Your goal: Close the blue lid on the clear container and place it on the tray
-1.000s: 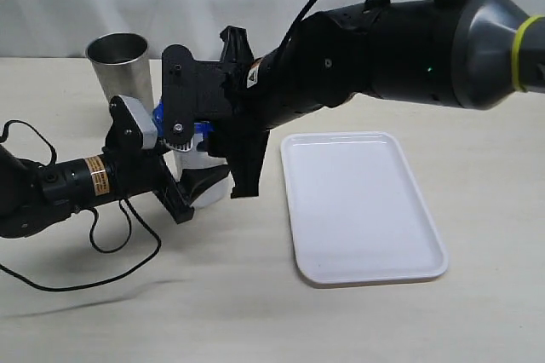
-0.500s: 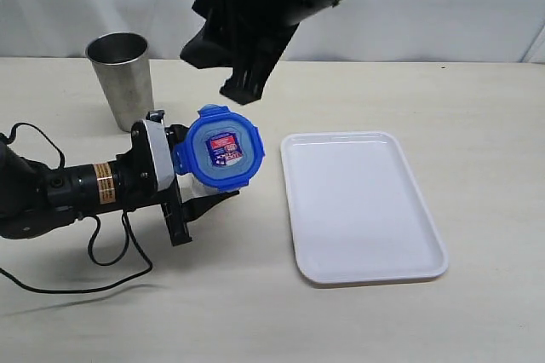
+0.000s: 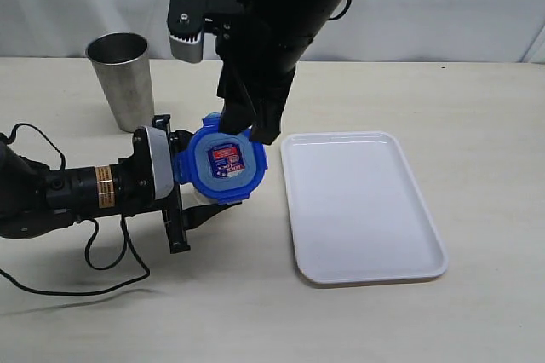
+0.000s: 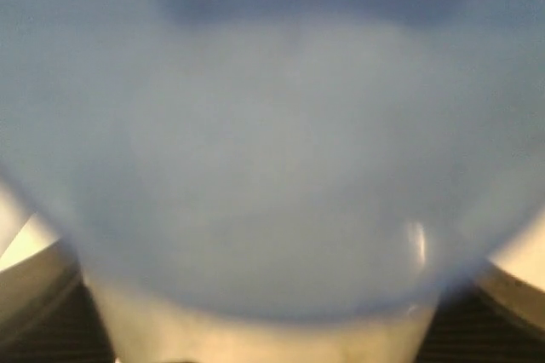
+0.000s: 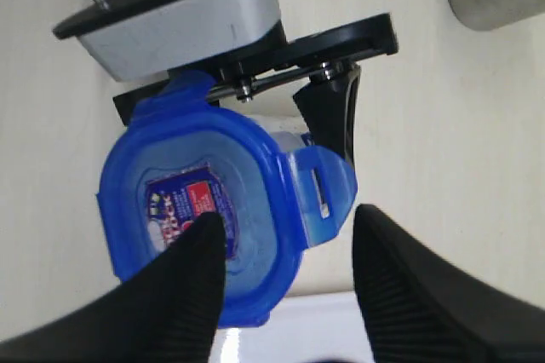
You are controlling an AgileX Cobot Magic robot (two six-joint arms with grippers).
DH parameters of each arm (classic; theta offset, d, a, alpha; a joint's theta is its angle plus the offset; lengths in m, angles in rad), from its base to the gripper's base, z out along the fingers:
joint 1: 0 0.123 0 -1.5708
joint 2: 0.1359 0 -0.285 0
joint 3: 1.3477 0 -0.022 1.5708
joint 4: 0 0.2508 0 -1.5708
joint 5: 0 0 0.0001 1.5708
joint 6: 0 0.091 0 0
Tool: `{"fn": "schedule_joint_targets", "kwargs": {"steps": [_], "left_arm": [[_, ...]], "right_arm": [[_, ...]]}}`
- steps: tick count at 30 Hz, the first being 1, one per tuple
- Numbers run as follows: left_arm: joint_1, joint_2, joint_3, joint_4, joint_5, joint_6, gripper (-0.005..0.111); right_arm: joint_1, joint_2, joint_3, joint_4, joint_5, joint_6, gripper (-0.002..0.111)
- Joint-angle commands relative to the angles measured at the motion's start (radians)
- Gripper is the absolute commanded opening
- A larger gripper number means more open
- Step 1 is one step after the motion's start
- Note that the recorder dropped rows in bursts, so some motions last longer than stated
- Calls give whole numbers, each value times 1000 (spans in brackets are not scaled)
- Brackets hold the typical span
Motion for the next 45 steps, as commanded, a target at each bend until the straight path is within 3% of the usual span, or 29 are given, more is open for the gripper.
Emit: {"fn": "schedule_joint_targets", "kwargs": {"steps": [1, 15, 23, 28, 45], "left_arm": [[-1, 0, 3, -4, -29, -2, 0], [-1, 0, 3, -6, -33, -2, 0], [-1, 0, 3, -6, -40, -9, 0], [-1, 0, 3, -6, -40, -52, 0], [-1, 0, 3, -27, -40, -112, 0]], "right_arm": [[-2, 35, -7, -14, -34, -40, 45], [-2, 119, -7, 5, 72, -75, 45], [-2, 152, -7, -5, 99, -54, 40], [-2, 174, -7, -42, 99, -31, 30], [-2, 223, -7, -62, 99, -35, 24]]}}
